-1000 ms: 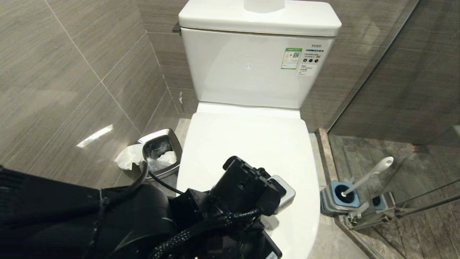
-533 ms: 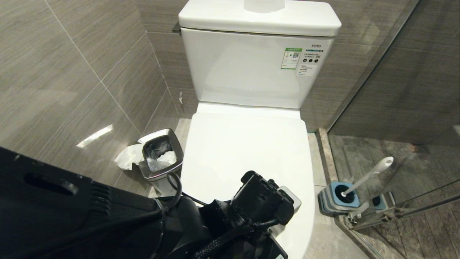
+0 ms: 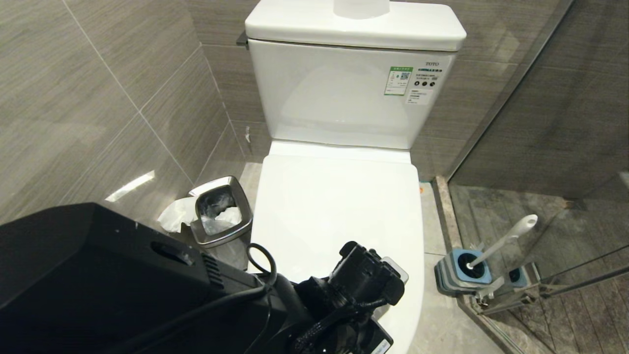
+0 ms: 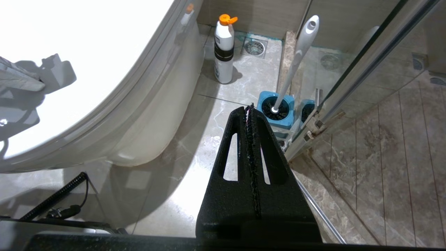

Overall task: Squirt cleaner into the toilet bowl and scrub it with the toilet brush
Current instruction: Close the toilet lid

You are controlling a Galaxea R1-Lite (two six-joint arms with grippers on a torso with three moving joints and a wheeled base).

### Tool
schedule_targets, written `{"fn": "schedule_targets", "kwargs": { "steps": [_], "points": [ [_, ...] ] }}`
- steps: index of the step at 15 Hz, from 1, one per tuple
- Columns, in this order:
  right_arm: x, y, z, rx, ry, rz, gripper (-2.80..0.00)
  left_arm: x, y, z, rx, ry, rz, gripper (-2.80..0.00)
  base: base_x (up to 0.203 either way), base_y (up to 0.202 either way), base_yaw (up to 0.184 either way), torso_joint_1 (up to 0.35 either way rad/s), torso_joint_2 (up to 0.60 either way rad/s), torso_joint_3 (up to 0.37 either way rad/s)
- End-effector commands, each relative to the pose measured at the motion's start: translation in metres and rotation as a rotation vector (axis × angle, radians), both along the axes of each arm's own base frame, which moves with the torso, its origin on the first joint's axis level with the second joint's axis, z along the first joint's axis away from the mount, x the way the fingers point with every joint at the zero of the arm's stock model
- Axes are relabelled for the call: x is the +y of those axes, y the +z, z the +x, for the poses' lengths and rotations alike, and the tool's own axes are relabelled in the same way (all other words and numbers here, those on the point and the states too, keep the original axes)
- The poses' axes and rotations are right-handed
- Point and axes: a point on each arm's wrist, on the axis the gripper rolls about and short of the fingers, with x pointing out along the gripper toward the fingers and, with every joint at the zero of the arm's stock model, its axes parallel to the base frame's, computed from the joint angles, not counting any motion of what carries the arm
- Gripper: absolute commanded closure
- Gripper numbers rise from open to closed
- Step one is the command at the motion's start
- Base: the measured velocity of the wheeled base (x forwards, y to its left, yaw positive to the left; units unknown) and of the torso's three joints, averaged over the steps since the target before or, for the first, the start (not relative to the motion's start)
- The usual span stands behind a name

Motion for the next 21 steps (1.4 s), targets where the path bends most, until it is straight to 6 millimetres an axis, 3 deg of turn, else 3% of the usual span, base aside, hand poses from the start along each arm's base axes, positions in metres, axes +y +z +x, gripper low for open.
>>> {"fn": "schedule_targets", "kwargs": {
  "steps": [1,4,6,9,12,16,21],
  "points": [
    [0.0,0.0,0.0,0.002,0.001,0.0,0.0,0.0,-0.017,0.006,0.023,0.018,0.044,0.0,0.0,0.0,0.0,0.0,0.0,0.0],
    [0.0,0.0,0.0,0.0,0.001,0.0,0.0,0.0,-0.014,0.006,0.015,0.02,0.037,0.0,0.0,0.0,0.0,0.0,0.0,0.0],
    [0.0,0.0,0.0,0.0,0.001,0.0,0.0,0.002,0.004,0.004,-0.017,0.027,0.0,0.0,0.0,0.0,0.0,0.0,0.0,0.0],
    [0.0,0.0,0.0,0.0,0.001,0.0,0.0,0.015,0.044,-0.002,-0.068,0.054,-0.083,0.0,0.0,0.0,0.0,0.0,0.0,0.0],
    [0.0,0.0,0.0,0.0,0.001,0.0,0.0,0.044,0.091,-0.001,-0.124,0.113,-0.163,0.0,0.0,0.0,0.0,0.0,0.0,0.0],
    [0.0,0.0,0.0,0.0,0.001,0.0,0.0,0.089,0.15,0.023,-0.208,0.248,-0.257,0.0,0.0,0.0,0.0,0.0,0.0,0.0],
    [0.0,0.0,0.0,0.0,0.001,0.0,0.0,0.105,0.222,0.047,-0.328,0.328,-0.388,0.0,0.0,0.0,0.0,0.0,0.0,0.0]
  ]
}}
